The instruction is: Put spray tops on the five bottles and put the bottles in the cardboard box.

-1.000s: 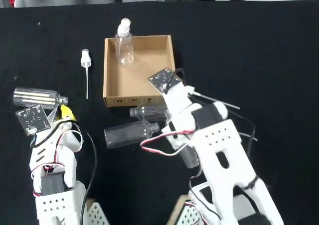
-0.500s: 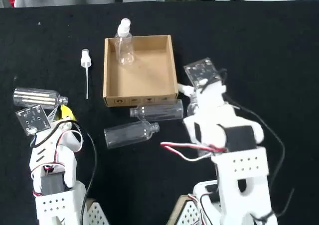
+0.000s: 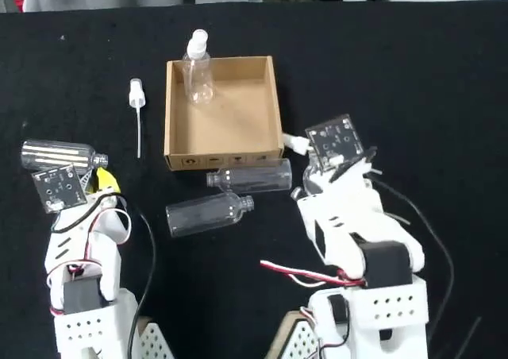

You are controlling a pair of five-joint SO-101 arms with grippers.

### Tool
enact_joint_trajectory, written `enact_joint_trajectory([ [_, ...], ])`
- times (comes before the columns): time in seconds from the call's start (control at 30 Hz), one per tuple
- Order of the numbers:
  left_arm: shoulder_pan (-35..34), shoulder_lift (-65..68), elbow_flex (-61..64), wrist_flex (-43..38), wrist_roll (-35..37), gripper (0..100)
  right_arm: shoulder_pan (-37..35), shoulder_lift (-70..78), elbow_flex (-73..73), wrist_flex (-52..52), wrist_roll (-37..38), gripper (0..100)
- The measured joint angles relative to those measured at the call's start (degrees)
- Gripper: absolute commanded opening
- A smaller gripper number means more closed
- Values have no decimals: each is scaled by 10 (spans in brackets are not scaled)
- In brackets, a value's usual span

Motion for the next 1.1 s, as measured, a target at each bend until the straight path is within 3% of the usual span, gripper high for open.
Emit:
enact_joint_trajectory([
  [0.3, 1, 50, -149, 90, -31, 79, 17, -2, 13, -2, 0, 123],
  [0.7, 0, 448, -419, 96, -71, 86, 21, -2, 13, -2, 0, 123],
  [0.8, 0, 541, -471, 96, -71, 130, 21, -2, 13, -2, 0, 123],
  [1.1, 0, 744, -591, 96, -71, 149, 21, -2, 13, -2, 0, 123],
])
